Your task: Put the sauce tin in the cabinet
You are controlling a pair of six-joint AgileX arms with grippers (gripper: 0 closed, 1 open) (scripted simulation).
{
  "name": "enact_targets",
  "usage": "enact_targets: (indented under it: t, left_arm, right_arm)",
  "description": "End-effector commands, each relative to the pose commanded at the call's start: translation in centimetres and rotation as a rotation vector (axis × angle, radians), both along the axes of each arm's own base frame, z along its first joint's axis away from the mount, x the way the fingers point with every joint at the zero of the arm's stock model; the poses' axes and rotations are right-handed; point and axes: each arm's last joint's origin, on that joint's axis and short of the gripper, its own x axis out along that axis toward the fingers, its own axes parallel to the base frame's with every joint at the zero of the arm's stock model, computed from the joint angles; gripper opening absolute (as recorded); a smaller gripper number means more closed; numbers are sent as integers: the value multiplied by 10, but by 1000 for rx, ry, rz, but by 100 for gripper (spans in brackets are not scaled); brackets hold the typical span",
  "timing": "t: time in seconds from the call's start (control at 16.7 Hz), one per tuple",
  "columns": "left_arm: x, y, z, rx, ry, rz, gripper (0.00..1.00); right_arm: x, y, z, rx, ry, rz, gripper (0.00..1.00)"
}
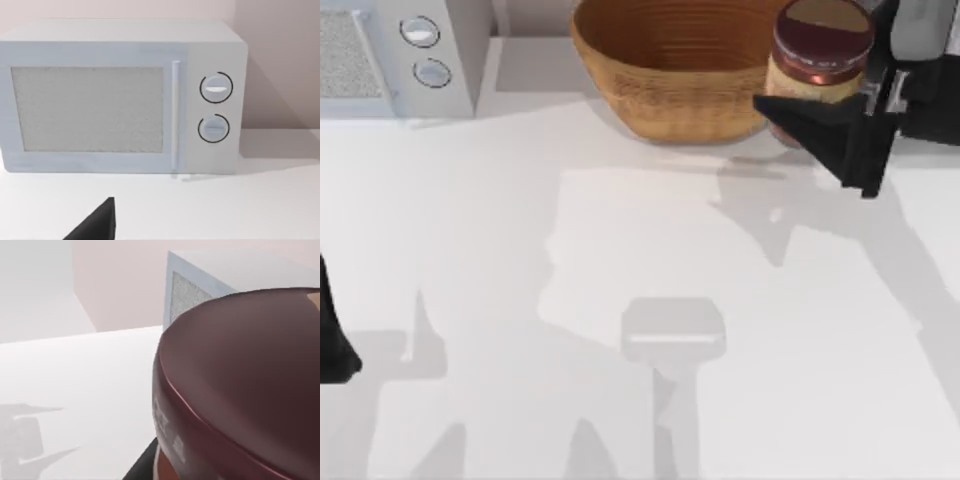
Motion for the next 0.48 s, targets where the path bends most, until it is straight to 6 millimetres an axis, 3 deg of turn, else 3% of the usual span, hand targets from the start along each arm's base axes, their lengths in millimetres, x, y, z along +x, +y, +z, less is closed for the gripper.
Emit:
enact_targets:
  t: [0.24, 0.48]
  left_arm:
    - [0, 0, 0, 0, 0, 0, 100]
    - [0, 0, 0, 0, 0, 0, 100]
  right_arm:
    - [-73, -37, 16, 3, -12, -286, 0]
    - [-143, -68, -3, 29, -27, -598, 0]
